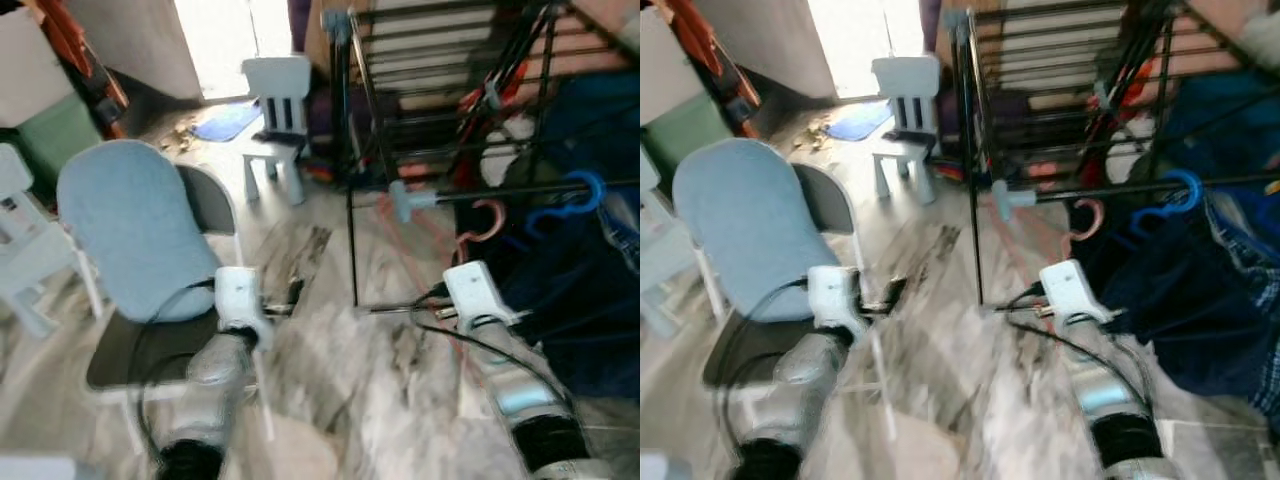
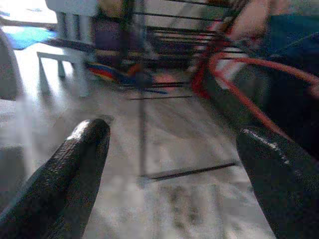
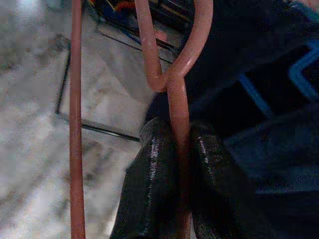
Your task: Hang hanger
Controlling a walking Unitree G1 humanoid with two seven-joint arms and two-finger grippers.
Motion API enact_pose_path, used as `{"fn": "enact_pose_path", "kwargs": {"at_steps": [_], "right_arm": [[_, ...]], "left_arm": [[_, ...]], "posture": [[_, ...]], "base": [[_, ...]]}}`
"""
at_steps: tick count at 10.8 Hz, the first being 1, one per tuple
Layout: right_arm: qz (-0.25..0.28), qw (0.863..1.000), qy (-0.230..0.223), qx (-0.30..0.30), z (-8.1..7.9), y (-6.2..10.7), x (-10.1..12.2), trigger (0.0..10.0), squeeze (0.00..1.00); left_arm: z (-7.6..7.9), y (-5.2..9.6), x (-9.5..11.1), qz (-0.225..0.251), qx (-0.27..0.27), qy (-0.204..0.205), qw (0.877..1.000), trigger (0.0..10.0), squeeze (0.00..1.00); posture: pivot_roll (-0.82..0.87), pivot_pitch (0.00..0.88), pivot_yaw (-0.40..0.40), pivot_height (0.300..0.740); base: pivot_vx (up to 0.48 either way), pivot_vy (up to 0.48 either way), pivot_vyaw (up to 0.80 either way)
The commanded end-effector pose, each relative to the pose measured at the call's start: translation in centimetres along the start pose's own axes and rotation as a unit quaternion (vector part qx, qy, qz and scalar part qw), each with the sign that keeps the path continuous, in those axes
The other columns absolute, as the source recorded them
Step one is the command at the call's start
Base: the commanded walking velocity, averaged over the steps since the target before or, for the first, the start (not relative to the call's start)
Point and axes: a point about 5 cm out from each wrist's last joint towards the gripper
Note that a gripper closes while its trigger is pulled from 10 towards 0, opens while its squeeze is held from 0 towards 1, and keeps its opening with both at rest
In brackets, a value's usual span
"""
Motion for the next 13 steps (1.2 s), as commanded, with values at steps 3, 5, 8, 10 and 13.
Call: {"fn": "enact_pose_path", "kwargs": {"at_steps": [3, 5, 8, 10, 13], "right_arm": [[0.057, 0.998, 0.037, -0.018, 0.2, -0.1, 2.3, 10.0, 0.0], [0.038, 0.999, 0.015, 0.003, -0.7, 0.6, 1.3, 10.0, 0.0], [0.026, 0.999, 0.015, -0.023, -1.6, 2.6, -0.2, 10.0, 0.0], [0.023, 0.998, 0.028, -0.051, -1.3, 3.1, -0.6, 10.0, 0.0], [0.021, 0.994, 0.054, -0.091, 1.6, 0.7, 1.2, 10.0, 0.0]], "left_arm": [[-1.2, 0.4, 0.4, 0.005, 0.021, -0.005, 1.0, 10.0, 0.0], [-1.2, 0.5, 0.3, 0.002, 0.024, -0.006, 1.0, 10.0, 0.0], [-1.3, 0.6, 0.2, -0.002, 0.023, -0.008, 1.0, 10.0, 0.0], [-1.2, 0.6, 0.2, -0.004, 0.021, -0.004, 1.0, 10.0, 0.0], [-0.9, 0.5, 0.1, -0.006, 0.016, 0.0, 1.0, 10.0, 0.0]], "posture": [[-0.2, 0.0, 0.062, 0.74], [-0.2, 0.0, 0.063, 0.74], [-0.2, 0.0, 0.066, 0.74], [-0.21, 0.0, 0.072, 0.74], [-0.19, 0.0, 0.059, 0.74]], "base": [[0.0, 0.0, 0.0], [0.0, 0.0, 0.0], [0.0, 0.0, 0.0], [0.0, 0.0, 0.0], [0.0, 0.0, 0.0]]}}
Point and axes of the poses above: a point about 5 cm out from each wrist's last joint towards the gripper, its own y axis pointing back from the gripper into the wrist, its own x axis along the axis of the wrist's last joint, z = x × y, and after that the axes turned 14 degrees about y, right-handed
